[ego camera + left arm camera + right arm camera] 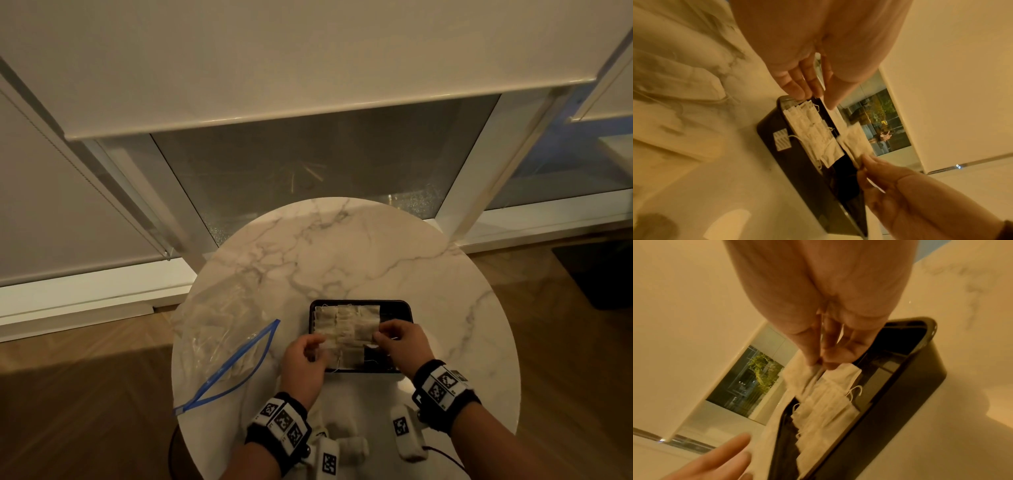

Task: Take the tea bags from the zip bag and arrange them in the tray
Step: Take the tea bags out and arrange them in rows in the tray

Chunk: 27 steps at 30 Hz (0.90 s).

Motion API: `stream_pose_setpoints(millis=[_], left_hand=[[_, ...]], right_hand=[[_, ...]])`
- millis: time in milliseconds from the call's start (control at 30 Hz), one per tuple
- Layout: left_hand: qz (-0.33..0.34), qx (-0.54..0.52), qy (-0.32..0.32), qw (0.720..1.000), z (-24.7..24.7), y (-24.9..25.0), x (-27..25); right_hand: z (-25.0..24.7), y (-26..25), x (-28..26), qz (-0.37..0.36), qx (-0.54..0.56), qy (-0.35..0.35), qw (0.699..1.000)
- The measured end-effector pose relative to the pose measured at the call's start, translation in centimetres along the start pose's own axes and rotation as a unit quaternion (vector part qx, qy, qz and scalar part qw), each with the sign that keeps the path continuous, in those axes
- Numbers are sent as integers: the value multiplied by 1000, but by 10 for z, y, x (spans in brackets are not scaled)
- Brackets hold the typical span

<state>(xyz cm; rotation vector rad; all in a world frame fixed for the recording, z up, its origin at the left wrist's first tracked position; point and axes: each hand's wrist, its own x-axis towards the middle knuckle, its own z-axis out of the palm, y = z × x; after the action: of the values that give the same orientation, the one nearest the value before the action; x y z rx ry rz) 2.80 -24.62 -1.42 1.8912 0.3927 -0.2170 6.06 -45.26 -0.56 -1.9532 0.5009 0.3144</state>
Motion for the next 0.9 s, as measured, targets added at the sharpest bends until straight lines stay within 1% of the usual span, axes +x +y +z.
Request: stream_pose_setpoints(millis=[67, 100, 167, 267, 333, 433, 600, 900], left_hand=[[3, 76, 11, 997, -2, -8, 4], [3, 113, 12, 994, -3, -12, 5], [-3, 155, 9, 988, -3, -14, 6], [-9, 152, 6, 988, -2, -16, 6], [-15, 147, 3, 989, -2, -17, 7], [-16, 139, -4, 990, -3, -15, 6], [-13, 130, -4, 991, -5, -13, 4], [-17, 133, -11, 991, -7, -12, 4]], right_hand=[[-9, 7, 13, 19, -79, 64, 995], [-12, 9, 20, 23, -108, 79, 991], [-13, 11, 31, 23, -155, 78, 985], [-8, 11, 45, 22, -225, 66, 972], [-2, 12, 52, 30, -252, 63, 965], [7, 12, 60, 48, -248, 57, 966], [19, 13, 68, 81, -208, 49, 974], [24, 12, 73, 85, -187, 54, 977]])
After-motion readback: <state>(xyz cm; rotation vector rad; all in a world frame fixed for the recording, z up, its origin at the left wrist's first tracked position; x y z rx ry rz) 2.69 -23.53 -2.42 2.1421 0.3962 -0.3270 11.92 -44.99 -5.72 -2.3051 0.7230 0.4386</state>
